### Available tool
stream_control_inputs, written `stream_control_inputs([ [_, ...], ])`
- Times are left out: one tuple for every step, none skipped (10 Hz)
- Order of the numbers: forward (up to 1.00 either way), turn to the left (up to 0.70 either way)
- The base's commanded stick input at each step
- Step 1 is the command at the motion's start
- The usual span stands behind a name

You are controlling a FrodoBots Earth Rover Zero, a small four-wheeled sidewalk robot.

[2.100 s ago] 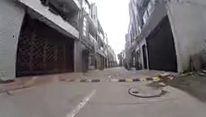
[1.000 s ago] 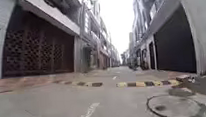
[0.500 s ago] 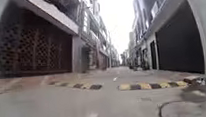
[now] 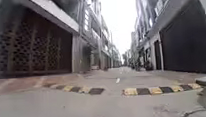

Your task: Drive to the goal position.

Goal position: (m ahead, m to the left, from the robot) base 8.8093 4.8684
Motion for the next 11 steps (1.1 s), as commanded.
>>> stream_control_inputs([
  [0.85, 0.0],
  [0.85, -0.08],
  [0.85, -0.24],
  [0.85, -0.34],
  [0.85, -0.33],
  [0.85, -0.23],
  [0.85, 0.0],
  [0.85, 0.0],
  [0.85, 0.0],
  [0.85, 0.0],
  [0.85, 0.0],
])
